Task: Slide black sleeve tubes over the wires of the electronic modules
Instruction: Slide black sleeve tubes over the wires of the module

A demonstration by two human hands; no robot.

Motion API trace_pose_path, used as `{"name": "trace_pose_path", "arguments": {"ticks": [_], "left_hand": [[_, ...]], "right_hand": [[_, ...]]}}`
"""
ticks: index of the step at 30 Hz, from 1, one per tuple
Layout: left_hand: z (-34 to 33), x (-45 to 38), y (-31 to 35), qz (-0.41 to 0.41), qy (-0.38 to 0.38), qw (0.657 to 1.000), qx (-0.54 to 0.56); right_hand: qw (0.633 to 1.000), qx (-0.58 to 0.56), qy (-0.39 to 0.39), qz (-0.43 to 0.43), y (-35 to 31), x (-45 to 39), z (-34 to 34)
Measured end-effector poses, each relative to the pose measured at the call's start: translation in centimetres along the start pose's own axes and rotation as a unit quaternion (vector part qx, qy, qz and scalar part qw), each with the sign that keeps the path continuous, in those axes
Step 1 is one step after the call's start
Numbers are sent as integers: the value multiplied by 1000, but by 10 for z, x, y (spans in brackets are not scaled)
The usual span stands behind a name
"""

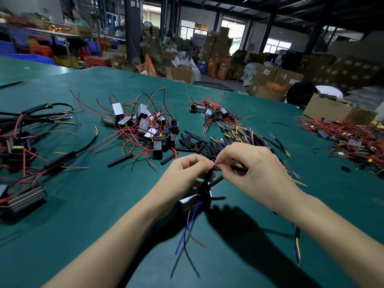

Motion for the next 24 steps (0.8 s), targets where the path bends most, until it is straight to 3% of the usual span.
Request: {"name": "trace_pose_path", "arguments": {"ticks": [6,9,12,20,24], "left_hand": [[0,-6,-2,66,-15,998,8],[1,-3,1,-13,8,1000,-25],[-1,4,4,-127,43,987,-86],[-5,13,8,-233,101,933,-253],[-3,12,9,-223,116,930,-269]], "right_hand": [[969,176,-51,163,-13,-2,1],[997,55,-48,37,-9,-3,-2],[991,-112,-15,-75,2,-4,-2],[941,-276,-52,-187,19,-1,-5],[921,-322,-75,-207,23,1,-6]]}}
Point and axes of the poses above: each hand's wrist, its own x-axis away from the middle knuckle, its own z-axis out of the back of the hand, y = z × x, the point moved 3 cm from there along -x, towards the middle knuckle, and after that the axes turned 14 degrees about z, right-handed, at the moved point
